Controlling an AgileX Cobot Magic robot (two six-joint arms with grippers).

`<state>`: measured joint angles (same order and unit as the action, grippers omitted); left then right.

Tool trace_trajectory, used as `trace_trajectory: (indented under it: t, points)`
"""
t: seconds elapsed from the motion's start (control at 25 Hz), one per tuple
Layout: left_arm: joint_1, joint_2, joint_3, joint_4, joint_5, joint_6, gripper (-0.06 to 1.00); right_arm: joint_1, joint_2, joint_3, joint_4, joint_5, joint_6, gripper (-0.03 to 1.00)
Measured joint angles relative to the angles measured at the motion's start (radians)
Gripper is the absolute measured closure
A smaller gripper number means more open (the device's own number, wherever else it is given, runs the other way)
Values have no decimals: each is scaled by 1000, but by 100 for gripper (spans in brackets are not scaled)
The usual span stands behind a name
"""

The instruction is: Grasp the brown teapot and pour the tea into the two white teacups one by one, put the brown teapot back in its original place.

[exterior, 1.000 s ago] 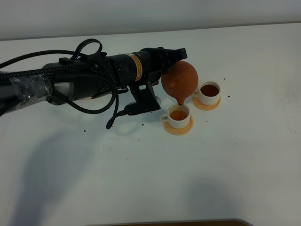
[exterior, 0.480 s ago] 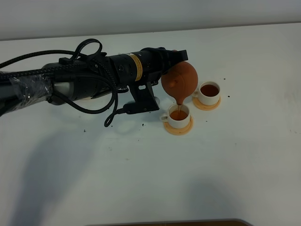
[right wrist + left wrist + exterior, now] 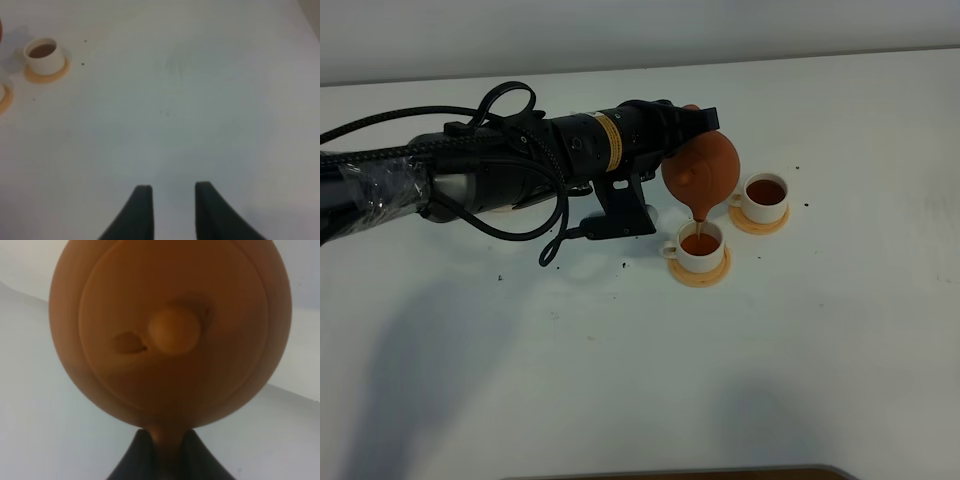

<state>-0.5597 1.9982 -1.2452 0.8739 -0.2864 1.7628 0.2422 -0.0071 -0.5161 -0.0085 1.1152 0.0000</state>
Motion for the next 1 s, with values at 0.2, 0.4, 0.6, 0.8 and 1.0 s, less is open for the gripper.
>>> trace_trajectory:
  t: [0.2,0.4,0.6,0.8,1.0]
  points:
    - [0,0,0,0,-4,18,80,0,0,0,0,0,0,73]
    - [0,0,0,0,-6,44,80,0,0,0,0,0,0,73]
    - [0,0,0,0,-15,79,80,0,0,0,0,0,0,73]
    - [0,0,0,0,-31,92,80,0,0,0,0,0,0,73]
    - [0,0,0,0,-52,110,80,0,0,0,0,0,0,73]
